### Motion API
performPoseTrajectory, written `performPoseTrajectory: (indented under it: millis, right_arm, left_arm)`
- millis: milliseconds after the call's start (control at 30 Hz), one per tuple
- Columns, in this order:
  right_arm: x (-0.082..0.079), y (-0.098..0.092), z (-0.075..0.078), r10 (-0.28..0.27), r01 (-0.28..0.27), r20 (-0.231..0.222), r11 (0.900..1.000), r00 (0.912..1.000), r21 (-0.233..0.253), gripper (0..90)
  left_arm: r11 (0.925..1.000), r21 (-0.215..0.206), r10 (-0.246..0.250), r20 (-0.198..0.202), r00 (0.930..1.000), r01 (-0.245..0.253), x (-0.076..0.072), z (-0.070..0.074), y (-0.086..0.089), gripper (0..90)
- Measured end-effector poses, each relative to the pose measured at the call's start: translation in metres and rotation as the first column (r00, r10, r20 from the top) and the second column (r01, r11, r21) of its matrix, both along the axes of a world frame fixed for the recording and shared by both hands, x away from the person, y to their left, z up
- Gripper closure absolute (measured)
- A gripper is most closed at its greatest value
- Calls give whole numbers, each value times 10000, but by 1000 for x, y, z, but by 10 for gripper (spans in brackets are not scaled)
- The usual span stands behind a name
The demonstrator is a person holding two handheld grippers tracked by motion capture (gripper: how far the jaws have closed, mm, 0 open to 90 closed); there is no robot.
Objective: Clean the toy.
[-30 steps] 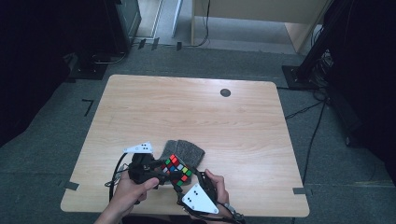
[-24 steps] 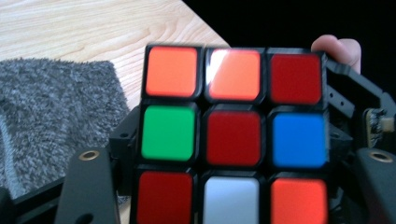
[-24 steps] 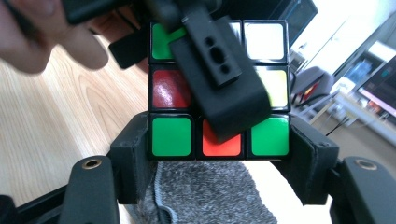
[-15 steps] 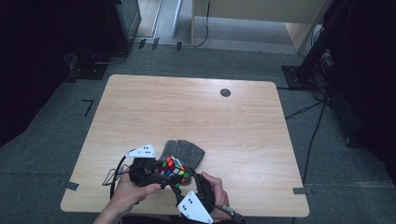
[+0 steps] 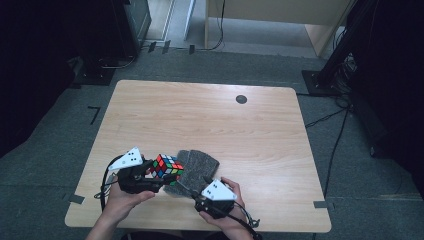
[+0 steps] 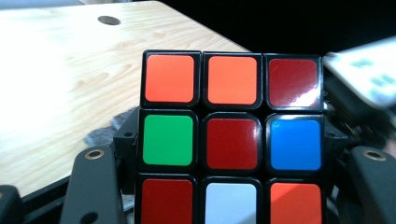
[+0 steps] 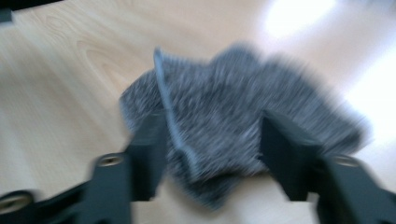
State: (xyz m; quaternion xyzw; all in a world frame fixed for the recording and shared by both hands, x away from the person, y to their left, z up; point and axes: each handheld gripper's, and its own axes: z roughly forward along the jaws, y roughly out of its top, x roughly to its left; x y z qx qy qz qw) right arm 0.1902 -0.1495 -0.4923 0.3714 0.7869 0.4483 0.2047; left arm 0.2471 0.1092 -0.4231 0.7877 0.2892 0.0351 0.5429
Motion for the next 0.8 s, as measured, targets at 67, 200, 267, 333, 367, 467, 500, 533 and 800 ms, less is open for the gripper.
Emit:
performPoseTrajectory:
  millis: [67,200,267,333,367,467,500,533,800]
  right_arm:
    - [10,-2,-6,75,35,-1550,9975,9879,708,535]
    - [18,-7,-18,-393,373,-2121,9992,9765,-134,598]
    - [22,-15,-19,-497,414,-2329,9983,9712,-405,608]
    - [25,-25,-18,-784,599,-2269,9944,9708,-876,615]
    - [27,-31,-18,-973,735,-2272,9911,9690,-1109,615]
    - [33,-53,-14,-1974,1607,-2204,9716,9552,-1734,585]
    - [34,-60,-13,-2467,2063,-2067,9581,9468,-1985,562]
    - [36,-68,-9,-2885,2500,-1969,9477,9370,-1986,538]
    - [27,-61,11,-1480,1598,-1332,9837,9800,828,419]
  left_arm:
    - [9996,228,-155,297,9994,149,-2,-2,-1,337]
    - [9974,555,-514,811,9954,470,-6,-2,-4,337]
    - [9975,634,-361,861,9956,307,-6,-2,-3,337]
    - [9981,562,-307,752,9967,265,-4,-3,1,337]
    - [9983,540,-279,739,9969,239,-4,-3,2,337]
    - [9981,578,-250,777,9967,206,-3,-4,5,337]
    - [9981,585,-248,769,9967,203,-2,-5,6,337]
    - [9981,590,-239,781,9967,193,-2,-5,6,337]
    - [9972,720,-276,1085,9937,198,-3,-10,4,338]
